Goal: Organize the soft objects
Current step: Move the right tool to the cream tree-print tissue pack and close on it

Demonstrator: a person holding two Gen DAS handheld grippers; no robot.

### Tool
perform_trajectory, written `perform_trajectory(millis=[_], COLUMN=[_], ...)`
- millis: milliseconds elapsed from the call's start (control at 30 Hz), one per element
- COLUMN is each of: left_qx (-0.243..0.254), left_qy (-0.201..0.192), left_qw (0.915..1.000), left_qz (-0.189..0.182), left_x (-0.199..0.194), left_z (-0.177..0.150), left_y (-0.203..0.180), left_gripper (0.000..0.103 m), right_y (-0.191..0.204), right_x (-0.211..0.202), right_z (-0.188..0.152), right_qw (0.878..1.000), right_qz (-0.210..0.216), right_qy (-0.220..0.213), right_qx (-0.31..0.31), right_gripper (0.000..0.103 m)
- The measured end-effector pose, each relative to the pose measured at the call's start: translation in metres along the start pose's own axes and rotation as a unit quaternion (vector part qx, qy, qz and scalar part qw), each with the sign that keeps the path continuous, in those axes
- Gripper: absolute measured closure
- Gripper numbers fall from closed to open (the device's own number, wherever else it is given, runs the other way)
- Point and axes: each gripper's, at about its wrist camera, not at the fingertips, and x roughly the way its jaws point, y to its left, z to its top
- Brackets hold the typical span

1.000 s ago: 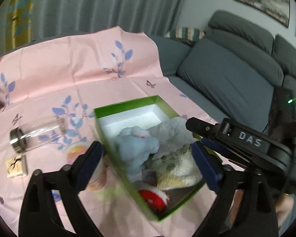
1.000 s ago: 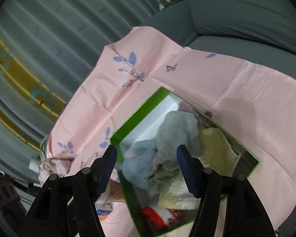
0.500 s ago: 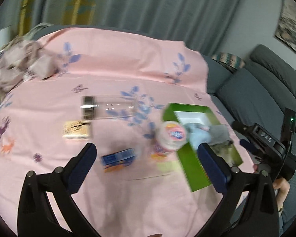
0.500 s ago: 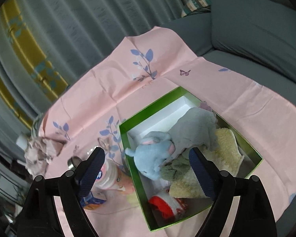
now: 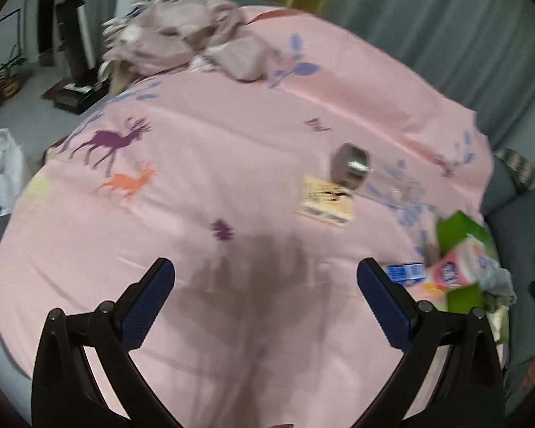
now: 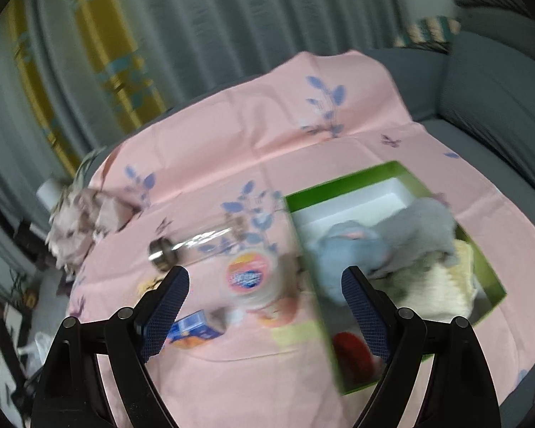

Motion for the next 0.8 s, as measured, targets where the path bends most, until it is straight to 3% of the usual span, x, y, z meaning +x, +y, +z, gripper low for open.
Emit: perform_trajectory(millis=[133, 200, 267, 467, 600, 800], left_qx=[-0.011, -0.016, -0.02, -0.028, -0.041, -0.062], left_qy=[0.004, 0.004, -0.001, -0.013, -0.018, -0.005], left_qw=[0.9999, 0.9999, 0.9998, 0.9994, 0.9986, 0.9981], left_qz=[-0.005, -0.004, 0.002, 0.017, 0.03, -0.006], left_x=[0.001, -0.001, -0.004, -0.006, -0.007, -0.007], left_z=[0.004, 0.006, 0.008, 0.013, 0.017, 0.019], left_y=[0.013, 0.017, 0.021, 0.035, 0.044, 0.049], left_gripper=[0.001, 0.001, 0.001, 0.001, 0.001, 0.001], right_y=[0.047, 0.071, 0.098, 0.167, 0.197, 0.215], right_x=[0.029, 0.052, 0.078, 0.16, 0.208, 0.255], right_z=[-0.006, -0.011, -0.017, -0.023, -0.034, -0.042], right_qw=[0.996, 0.987, 0.979, 0.973, 0.958, 0.947], right_qz=[0.057, 0.101, 0.116, 0.024, 0.004, -0.028], right_qy=[0.069, 0.119, 0.161, 0.21, 0.254, 0.285], right_qx=[-0.02, -0.028, -0.043, -0.094, -0.133, -0.146], right_gripper=[0.015, 0.015, 0.015, 0.015, 0.015, 0.015])
